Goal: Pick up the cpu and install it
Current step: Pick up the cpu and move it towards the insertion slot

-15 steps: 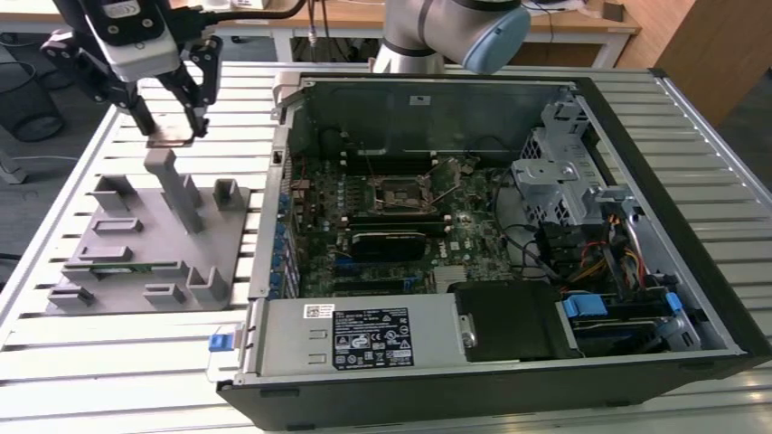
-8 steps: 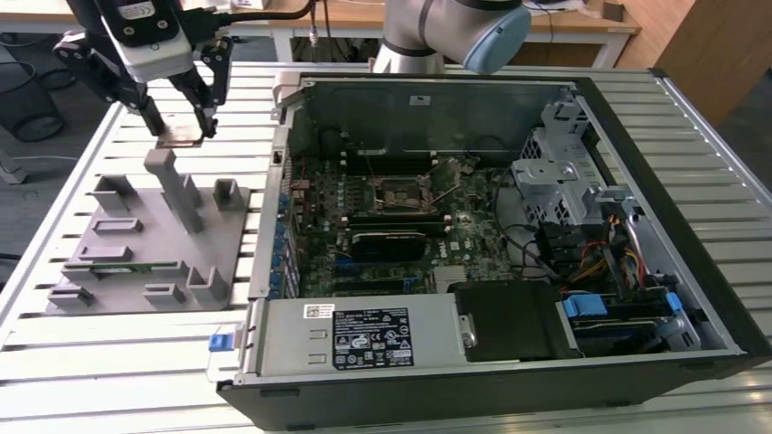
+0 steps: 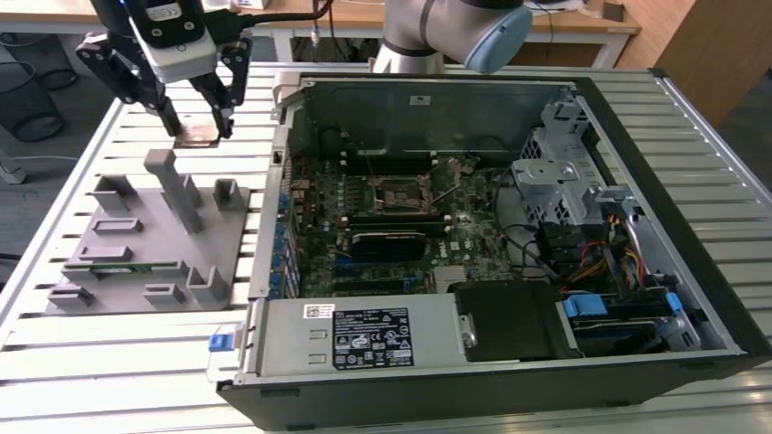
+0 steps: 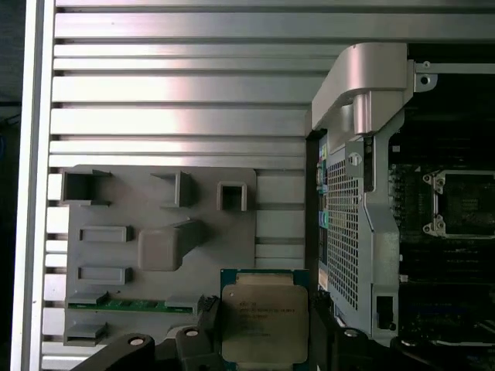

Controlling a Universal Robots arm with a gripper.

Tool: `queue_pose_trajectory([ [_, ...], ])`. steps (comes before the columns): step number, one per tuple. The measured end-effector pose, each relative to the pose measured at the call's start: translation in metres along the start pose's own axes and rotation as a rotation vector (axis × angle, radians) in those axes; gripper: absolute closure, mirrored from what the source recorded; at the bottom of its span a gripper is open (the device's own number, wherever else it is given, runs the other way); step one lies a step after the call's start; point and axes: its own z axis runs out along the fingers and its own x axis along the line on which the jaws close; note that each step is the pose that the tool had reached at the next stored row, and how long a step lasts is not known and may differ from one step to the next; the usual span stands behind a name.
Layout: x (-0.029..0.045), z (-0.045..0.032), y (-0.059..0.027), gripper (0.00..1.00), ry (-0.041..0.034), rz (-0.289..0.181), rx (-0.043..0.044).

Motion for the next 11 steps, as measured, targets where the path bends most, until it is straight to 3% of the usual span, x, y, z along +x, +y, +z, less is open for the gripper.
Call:
queue_pose_trajectory([
  [11,-0.0152,0.0011,0.0000,0.46,-0.0005,0.007,-0.0003],
])
